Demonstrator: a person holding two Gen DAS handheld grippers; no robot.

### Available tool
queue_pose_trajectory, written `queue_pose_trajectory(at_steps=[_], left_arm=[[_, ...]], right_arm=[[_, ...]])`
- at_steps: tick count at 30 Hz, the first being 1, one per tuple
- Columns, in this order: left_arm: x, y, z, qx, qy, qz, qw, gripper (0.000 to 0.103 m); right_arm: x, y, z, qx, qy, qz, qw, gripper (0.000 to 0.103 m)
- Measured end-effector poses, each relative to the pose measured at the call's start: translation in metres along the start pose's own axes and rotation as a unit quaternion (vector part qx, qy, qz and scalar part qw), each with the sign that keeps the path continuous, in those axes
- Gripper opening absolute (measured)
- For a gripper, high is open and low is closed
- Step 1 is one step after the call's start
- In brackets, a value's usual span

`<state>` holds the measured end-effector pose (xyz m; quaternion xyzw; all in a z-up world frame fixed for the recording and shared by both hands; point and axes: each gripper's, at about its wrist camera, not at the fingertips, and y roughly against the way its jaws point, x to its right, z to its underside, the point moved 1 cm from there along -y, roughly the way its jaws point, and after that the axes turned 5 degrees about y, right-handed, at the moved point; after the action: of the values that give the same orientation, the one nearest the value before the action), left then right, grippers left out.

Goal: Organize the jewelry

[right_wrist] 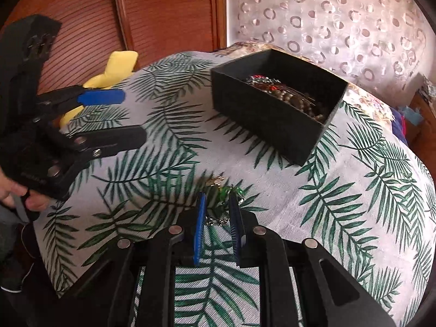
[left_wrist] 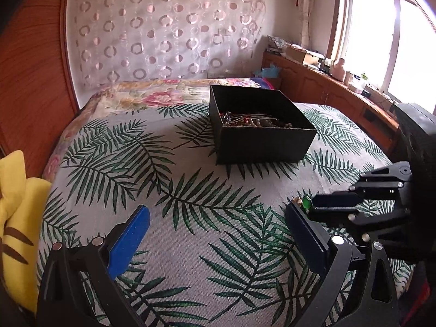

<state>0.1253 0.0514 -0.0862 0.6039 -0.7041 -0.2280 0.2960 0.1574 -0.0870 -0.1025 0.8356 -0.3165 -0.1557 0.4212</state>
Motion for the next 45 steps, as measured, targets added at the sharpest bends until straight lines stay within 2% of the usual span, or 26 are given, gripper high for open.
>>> queue_pose_trajectory(at_steps=[5, 7, 11, 18, 25, 28, 30, 32, 36, 39, 45], left_arm=[[0.001, 0.0, 0.0, -0.002, -0.001, -0.002, 1.0, 0.096], [-0.001, 0.001, 0.0, -0.003, 0.001, -0.004, 1.0, 0.096], [-0.002, 0.002, 0.001, -0.004, 0.005, -0.003, 1.0, 0.096], [0.008, -0.002, 0.001, -0.011, -0.006, 0.002, 0.9999, 0.096], [0.034, -0.017, -0.001, -0.032, -0.032, 0.033, 0.9985, 0.095], [0.049, -0.028, -0.004, -0.046, -0.049, 0.049, 0.9966, 0.075], [0.057, -0.034, -0.005, -0.055, -0.057, 0.057, 0.9952, 0.056], [0.066, -0.041, -0.004, -0.065, -0.068, 0.07, 0.9931, 0.046], [0.075, -0.051, -0.005, -0.078, -0.078, 0.074, 0.9912, 0.023], [0.078, -0.056, -0.003, -0.085, -0.081, 0.084, 0.9896, 0.015], [0.069, -0.049, 0.0, -0.078, -0.069, 0.09, 0.9904, 0.013]], right_arm=[[-0.008, -0.005, -0.005, -0.009, 0.031, 0.015, 0.999, 0.017], [-0.01, -0.006, -0.005, -0.015, 0.049, 0.037, 0.998, 0.007], [-0.005, -0.003, -0.002, -0.011, 0.046, 0.032, 0.998, 0.0], [0.005, 0.021, 0.007, 0.02, 0.032, 0.033, 0.999, 0.0], [0.021, 0.044, 0.015, 0.037, 0.02, 0.043, 0.998, 0.0], [0.028, 0.049, 0.018, 0.04, 0.013, 0.047, 0.998, 0.0], [0.032, 0.053, 0.02, 0.043, 0.006, 0.046, 0.998, 0.0], [0.034, 0.054, 0.022, 0.045, 0.003, 0.047, 0.998, 0.0], [0.035, 0.052, 0.026, 0.045, -0.001, 0.045, 0.998, 0.001], [0.036, 0.051, 0.028, 0.046, -0.004, 0.043, 0.998, 0.001], [0.031, 0.049, 0.029, 0.047, -0.001, 0.036, 0.998, 0.001]])
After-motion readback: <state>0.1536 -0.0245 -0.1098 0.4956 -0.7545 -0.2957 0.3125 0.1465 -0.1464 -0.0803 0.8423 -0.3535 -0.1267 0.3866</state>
